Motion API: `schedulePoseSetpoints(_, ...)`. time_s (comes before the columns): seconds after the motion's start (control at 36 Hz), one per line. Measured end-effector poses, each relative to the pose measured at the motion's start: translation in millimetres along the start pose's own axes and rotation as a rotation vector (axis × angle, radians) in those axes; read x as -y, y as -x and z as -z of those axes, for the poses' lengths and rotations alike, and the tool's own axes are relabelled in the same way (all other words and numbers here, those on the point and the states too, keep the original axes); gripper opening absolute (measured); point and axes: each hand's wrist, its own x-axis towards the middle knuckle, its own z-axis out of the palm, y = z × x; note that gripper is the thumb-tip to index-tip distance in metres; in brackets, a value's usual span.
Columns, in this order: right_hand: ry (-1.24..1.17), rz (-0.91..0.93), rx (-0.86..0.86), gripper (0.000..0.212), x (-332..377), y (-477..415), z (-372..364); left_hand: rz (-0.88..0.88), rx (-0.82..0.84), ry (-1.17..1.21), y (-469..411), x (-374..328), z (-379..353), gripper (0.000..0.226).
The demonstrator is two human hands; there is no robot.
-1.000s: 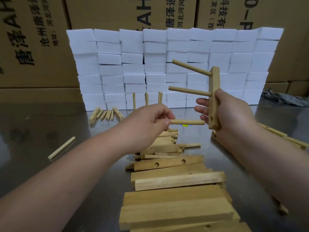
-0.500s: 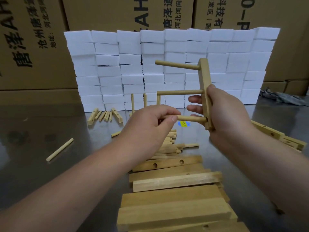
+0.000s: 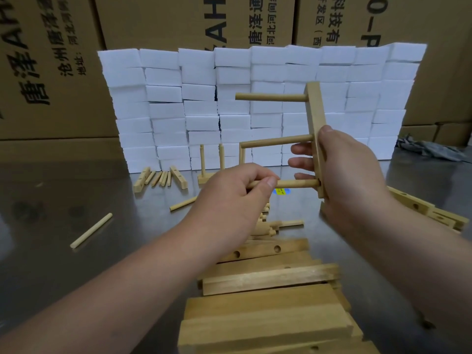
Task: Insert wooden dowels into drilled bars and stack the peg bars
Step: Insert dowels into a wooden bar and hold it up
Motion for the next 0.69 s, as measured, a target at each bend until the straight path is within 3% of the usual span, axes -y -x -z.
schedulePoseSetpoints(0.42, -0.022, 0.008, 0.049, 0.029, 6, 3, 0, -0.078, 0.009, -0.078, 3, -10, 3, 0.018)
schedulePoseSetpoints(0.69, -0.081, 0.028, 0.104, 0.028, 9, 10, -3, -0.43, 0.004, -0.592, 3, -7, 10, 0.028)
